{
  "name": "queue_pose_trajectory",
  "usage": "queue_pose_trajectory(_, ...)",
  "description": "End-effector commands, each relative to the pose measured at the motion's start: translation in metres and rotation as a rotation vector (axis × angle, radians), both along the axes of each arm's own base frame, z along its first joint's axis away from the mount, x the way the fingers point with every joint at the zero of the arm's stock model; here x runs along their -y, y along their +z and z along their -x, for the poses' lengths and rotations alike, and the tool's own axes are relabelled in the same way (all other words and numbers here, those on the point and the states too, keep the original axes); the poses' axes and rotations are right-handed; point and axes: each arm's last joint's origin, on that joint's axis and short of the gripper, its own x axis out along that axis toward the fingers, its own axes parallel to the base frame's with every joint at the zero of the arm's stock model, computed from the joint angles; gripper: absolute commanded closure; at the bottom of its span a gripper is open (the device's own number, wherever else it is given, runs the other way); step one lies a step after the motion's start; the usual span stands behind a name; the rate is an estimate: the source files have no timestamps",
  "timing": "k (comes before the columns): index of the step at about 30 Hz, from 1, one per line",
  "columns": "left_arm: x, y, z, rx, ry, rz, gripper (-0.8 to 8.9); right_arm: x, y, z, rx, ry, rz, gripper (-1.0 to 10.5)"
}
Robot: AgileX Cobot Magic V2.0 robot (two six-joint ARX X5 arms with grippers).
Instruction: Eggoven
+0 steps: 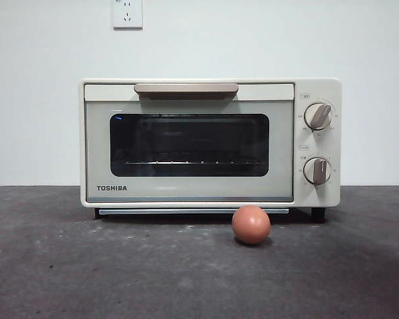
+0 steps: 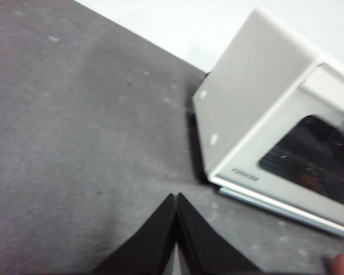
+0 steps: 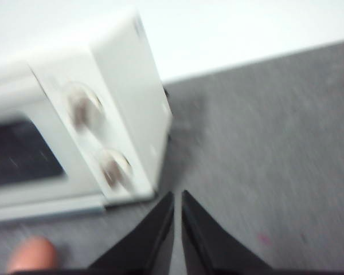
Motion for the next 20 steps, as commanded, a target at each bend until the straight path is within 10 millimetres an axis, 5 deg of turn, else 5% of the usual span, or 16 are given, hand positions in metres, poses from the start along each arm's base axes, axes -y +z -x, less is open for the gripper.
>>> queue_pose_trajectory(1,0.001,0.025,0.005,0.032,-0.024,0.013,8.06,0.000,0.027,0.007,0.027,0.019,-0.054,9.4)
queue_pose_trajectory(11,0.007,0.093,-0.003,-0.074,-0.301,-0.055,8.06,-0.004,0.102,0.016,-0.188,0.178,0.038,9.4)
queue_pose_trajectory(20,0.012,0.126,-0.005,-0.226,-0.478,-0.185,8.06,-0.009,0.127,0.005,-0.485,0.370,0.111,9.4)
